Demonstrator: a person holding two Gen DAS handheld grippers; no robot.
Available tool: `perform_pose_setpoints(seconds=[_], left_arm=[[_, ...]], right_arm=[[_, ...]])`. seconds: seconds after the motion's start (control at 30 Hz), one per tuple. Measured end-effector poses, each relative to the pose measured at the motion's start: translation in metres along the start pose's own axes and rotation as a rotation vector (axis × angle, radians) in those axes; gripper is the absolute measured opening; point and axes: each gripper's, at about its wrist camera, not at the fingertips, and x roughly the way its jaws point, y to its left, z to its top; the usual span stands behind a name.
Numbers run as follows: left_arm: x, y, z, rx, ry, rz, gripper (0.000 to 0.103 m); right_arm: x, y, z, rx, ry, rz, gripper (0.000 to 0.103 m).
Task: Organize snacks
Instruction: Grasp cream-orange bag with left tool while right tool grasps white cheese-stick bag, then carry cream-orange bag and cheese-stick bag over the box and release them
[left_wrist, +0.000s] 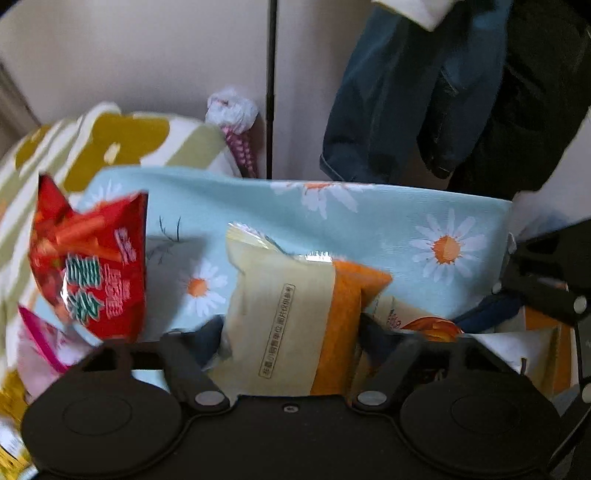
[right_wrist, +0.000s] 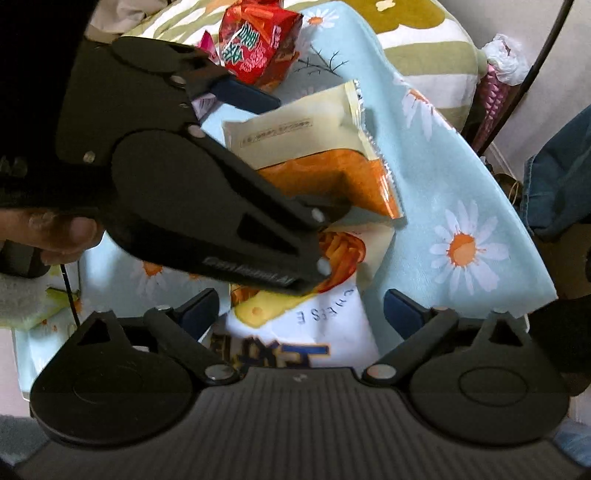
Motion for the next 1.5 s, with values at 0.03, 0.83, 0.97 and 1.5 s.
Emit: perform_pose_setpoints(seconds=[0.03, 0.83, 0.97, 1.5], left_arm=[[0.001, 0.001, -0.001, -0.01, 0.001, 0.002, 0.072], [-0.043, 0.011, -0.063, -0.244, 0.01, 0.196, 0.067], [-0.064, 0.004, -0.066, -0.301, -0.025, 0.214, 0.067], [-0.239, 0.012, -0.123, -0.82, -0.277, 0.56, 0.068]], right_arm=[[0.001, 0.0, 0.0, -0.003, 0.005, 0.004, 0.103], [-0.005, -0.006, 0.002, -0.092, -0.013, -0.001, 0.076], [-0.014, -0.008, 0.0, -0.106, -0.034, -0.012, 0.075], [-0.093, 0.049, 0.048, -0.332, -0.249, 0.088, 0.075]])
